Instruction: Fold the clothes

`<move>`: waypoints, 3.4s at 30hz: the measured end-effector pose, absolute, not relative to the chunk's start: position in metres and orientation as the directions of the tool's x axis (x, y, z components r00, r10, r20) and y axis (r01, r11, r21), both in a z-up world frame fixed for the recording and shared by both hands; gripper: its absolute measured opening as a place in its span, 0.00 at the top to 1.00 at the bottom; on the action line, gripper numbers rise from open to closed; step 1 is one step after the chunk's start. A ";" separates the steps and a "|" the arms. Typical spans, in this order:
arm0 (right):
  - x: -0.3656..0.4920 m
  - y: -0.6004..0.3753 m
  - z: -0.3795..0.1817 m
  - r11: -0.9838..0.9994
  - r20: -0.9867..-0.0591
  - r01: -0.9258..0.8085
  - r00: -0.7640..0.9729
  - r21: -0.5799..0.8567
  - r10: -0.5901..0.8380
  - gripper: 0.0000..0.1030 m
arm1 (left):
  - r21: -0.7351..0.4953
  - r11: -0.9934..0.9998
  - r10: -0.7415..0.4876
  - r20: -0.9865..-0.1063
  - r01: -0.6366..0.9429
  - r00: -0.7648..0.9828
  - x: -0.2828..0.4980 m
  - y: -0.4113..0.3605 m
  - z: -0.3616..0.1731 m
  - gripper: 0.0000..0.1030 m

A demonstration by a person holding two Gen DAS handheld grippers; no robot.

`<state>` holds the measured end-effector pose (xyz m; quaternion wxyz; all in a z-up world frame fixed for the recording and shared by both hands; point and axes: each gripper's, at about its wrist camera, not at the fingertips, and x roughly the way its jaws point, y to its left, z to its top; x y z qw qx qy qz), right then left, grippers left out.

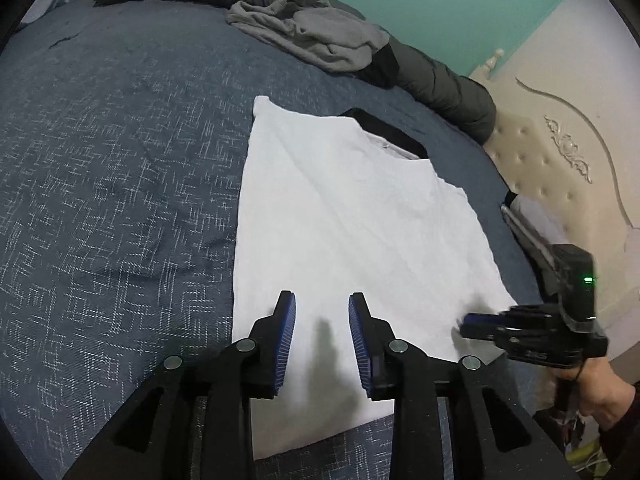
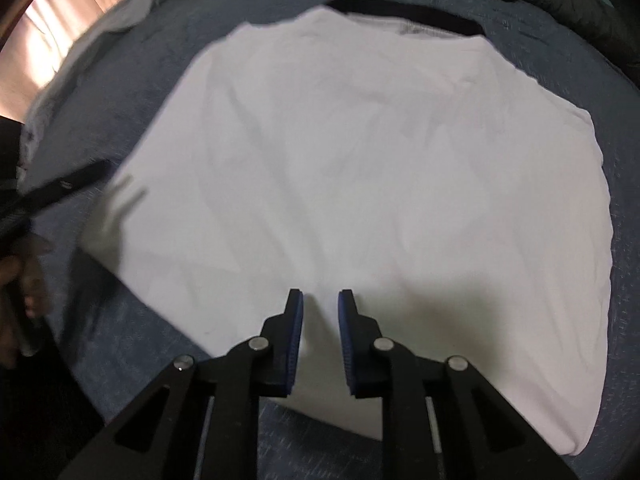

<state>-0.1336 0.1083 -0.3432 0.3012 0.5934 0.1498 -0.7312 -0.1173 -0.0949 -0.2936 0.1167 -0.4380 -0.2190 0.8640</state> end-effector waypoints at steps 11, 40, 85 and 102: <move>-0.089 0.128 -0.347 -0.779 -0.977 0.617 -0.073 0.114 -0.201 0.83 | -0.522 -0.853 0.414 -0.695 0.018 -0.588 -0.116 -0.106 -0.296 0.67; -0.096 0.209 -0.296 -0.864 -0.931 0.445 -0.152 0.235 -0.331 0.98 | -0.493 -0.864 0.409 -0.806 0.105 -0.427 -0.087 -0.133 -0.316 0.55; -0.123 0.419 -0.263 -0.855 -0.800 0.214 -0.302 0.472 -0.518 0.97 | -0.468 -0.818 0.571 -0.732 -0.335 -0.371 -0.191 0.146 -0.179 0.95; -0.139 0.421 -0.284 -0.843 -0.809 0.243 -0.249 0.480 -0.532 0.97 | -0.392 -0.813 0.510 -0.836 -0.431 -0.203 -0.181 0.264 -0.253 0.68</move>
